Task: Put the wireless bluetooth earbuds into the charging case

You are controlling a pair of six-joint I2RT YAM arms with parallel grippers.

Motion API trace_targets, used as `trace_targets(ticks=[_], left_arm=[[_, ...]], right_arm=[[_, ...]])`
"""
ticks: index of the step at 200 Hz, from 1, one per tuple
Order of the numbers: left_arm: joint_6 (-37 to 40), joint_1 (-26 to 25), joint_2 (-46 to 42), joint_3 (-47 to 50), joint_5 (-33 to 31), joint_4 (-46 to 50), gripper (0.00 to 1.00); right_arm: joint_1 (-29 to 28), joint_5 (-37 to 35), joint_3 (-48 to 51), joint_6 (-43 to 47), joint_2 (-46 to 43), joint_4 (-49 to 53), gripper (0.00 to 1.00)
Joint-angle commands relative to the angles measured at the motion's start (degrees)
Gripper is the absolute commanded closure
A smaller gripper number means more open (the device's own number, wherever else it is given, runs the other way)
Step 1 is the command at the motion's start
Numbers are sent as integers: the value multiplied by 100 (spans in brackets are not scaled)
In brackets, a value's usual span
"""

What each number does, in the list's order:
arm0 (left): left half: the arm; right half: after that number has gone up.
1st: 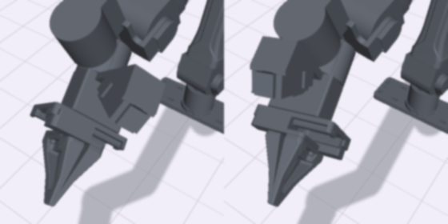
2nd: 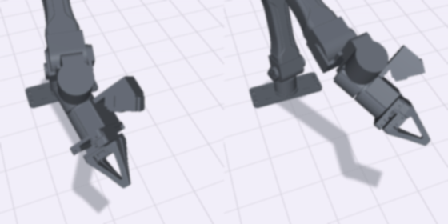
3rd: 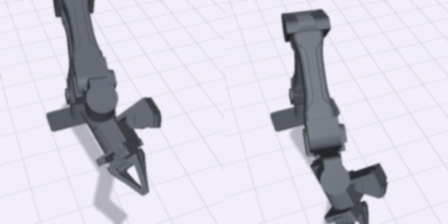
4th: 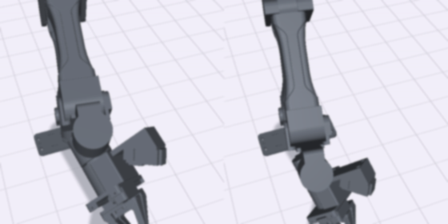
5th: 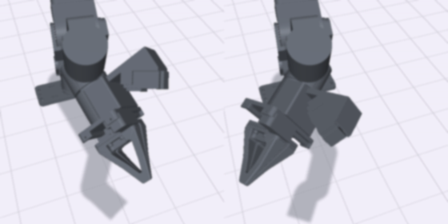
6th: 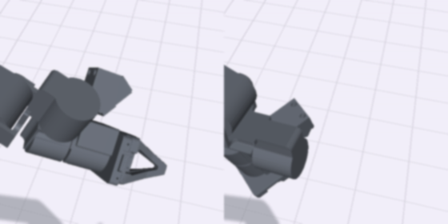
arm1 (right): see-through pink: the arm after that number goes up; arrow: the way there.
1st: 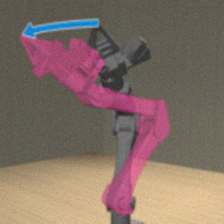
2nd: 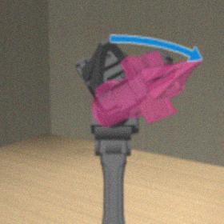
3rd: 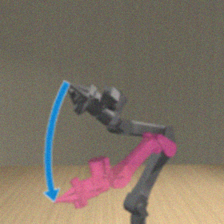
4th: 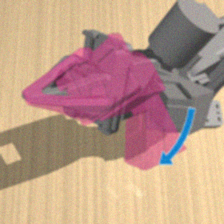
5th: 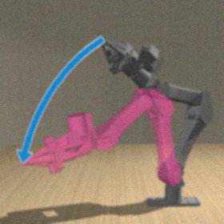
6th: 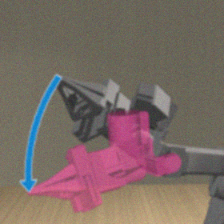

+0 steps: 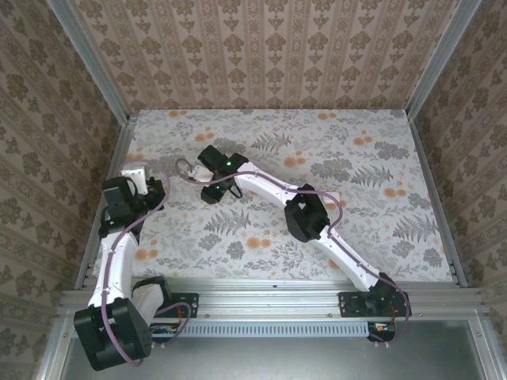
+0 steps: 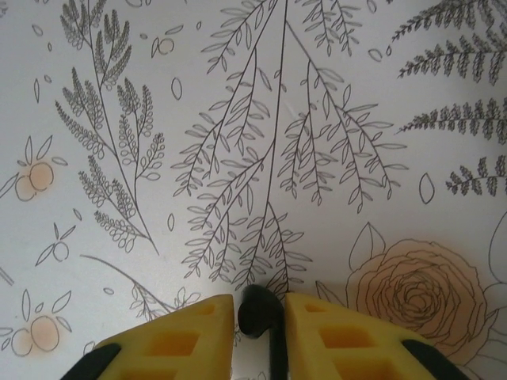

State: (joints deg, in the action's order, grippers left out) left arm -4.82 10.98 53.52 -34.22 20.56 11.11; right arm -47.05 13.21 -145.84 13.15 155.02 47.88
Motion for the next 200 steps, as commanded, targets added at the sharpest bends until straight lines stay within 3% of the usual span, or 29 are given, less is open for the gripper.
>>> trace_targets(ticks=[1,84,150,200], left_arm=[[183,44,-86,-226,80,107,94],[130,46,-175,-247,115,181,94],[3,25,-324,-223,315,206,94],[-145,-291,-373,-43,413,9,94]], right_arm=[[-32,-125,-173,-14,124,357,77],[-31,-253,56,40,-148,715,80],[-25,-646,2508,-111,-1610,-64,78],[27,-860,4488,-517,-2816,-626,78]])
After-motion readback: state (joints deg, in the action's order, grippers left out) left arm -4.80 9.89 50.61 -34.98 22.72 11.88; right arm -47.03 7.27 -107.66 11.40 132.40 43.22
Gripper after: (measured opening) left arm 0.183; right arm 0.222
